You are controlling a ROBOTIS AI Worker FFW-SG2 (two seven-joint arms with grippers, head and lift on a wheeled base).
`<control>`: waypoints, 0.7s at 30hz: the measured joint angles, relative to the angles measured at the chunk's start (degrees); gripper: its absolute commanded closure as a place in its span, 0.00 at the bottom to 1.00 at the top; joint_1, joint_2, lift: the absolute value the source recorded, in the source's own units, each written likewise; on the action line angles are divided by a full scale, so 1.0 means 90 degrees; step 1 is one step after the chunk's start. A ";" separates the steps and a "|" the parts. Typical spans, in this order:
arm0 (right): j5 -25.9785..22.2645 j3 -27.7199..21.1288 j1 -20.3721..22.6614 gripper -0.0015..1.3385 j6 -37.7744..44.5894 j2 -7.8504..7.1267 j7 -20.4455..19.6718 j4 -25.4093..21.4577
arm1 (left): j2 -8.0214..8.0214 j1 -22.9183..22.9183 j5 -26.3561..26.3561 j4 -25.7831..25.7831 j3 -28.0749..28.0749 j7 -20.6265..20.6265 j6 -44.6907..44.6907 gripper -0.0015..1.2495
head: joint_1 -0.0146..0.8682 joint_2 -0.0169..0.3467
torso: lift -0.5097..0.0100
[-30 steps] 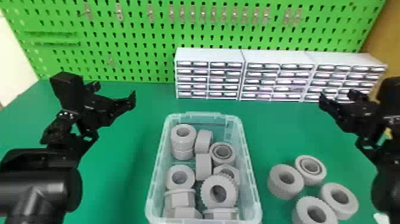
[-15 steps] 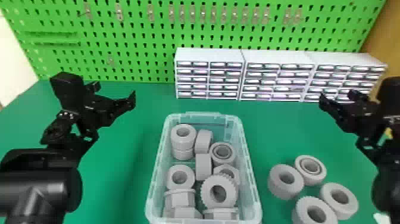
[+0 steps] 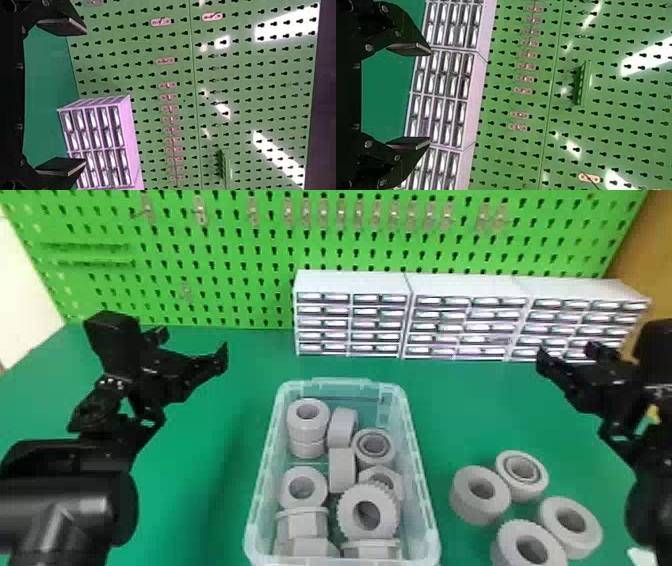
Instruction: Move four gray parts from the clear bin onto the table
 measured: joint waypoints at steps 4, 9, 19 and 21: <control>-0.0002 0.0004 0.0000 0.35 0.0005 -0.0002 0.0000 -0.0008 | 0.0000 0.0010 0.0000 0.0000 -0.0006 0.0000 0.0000 0.10 | 0.78 0.14 | 0.89; -0.0002 0.0009 0.0000 0.35 0.0008 -0.0003 0.0000 -0.0015 | 0.0000 0.0011 0.0000 0.0000 -0.0001 0.0000 0.0000 0.10 | 0.78 0.14 | 0.89; -0.0002 0.0012 0.0000 0.35 0.0016 -0.0003 0.0000 -0.0029 | 0.0000 0.0005 0.0000 -0.0006 -0.0001 0.0000 0.0000 0.10 | 0.78 0.14 | 0.89; -0.0002 0.0016 -0.0005 0.35 0.0061 -0.0003 0.0000 -0.0033 | 0.0000 0.0005 0.0000 -0.0008 -0.0002 0.0000 0.0000 0.10 | 0.78 0.14 | 0.89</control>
